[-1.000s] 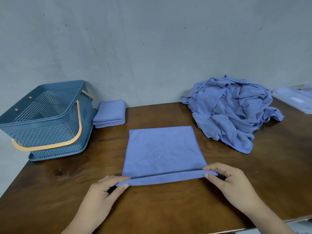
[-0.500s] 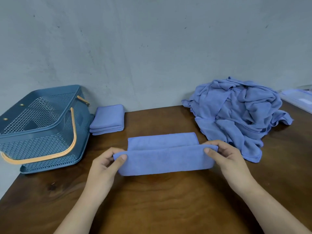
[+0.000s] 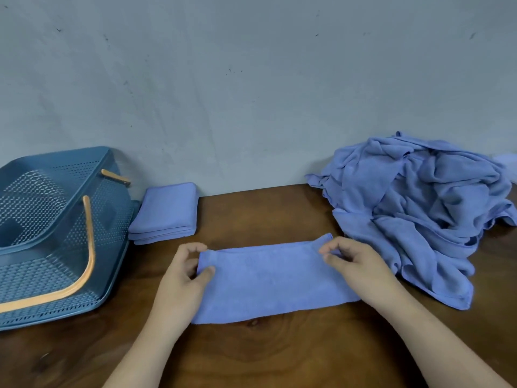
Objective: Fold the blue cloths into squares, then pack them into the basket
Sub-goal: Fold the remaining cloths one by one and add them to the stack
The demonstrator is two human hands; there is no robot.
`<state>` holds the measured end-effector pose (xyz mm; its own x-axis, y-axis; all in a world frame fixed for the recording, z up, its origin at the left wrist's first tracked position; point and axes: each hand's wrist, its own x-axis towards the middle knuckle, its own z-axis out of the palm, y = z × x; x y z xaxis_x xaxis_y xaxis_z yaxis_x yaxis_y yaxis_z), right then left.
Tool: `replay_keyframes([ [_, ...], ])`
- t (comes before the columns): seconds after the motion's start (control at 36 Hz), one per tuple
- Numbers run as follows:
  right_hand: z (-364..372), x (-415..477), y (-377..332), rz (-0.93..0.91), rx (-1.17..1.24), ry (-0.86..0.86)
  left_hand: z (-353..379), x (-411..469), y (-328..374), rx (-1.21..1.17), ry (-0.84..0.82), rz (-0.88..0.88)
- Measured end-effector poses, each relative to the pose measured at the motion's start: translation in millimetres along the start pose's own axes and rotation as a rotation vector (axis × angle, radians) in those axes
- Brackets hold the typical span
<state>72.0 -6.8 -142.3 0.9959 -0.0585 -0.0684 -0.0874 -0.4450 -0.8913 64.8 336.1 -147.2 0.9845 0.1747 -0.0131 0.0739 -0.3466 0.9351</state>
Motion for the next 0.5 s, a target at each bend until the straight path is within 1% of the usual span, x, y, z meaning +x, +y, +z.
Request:
replay_keyframes([
  [0.08, 3, 2, 7, -0.020, -0.043, 0.038, 3, 7, -7, 0.068, -0.010, 0.056],
  [0.22, 5, 12, 13, -0.034, -0.074, 0.068, 8, 15, -15, 0.123, 0.049, 0.088],
  [0.39, 8, 14, 15, -0.001, -0.100, 0.111, 12, 22, -24, 0.194, 0.041, 0.078],
  [0.5, 9, 8, 8, 0.018, -0.139, 0.086, 13, 20, -20, 0.252, 0.035, 0.098],
])
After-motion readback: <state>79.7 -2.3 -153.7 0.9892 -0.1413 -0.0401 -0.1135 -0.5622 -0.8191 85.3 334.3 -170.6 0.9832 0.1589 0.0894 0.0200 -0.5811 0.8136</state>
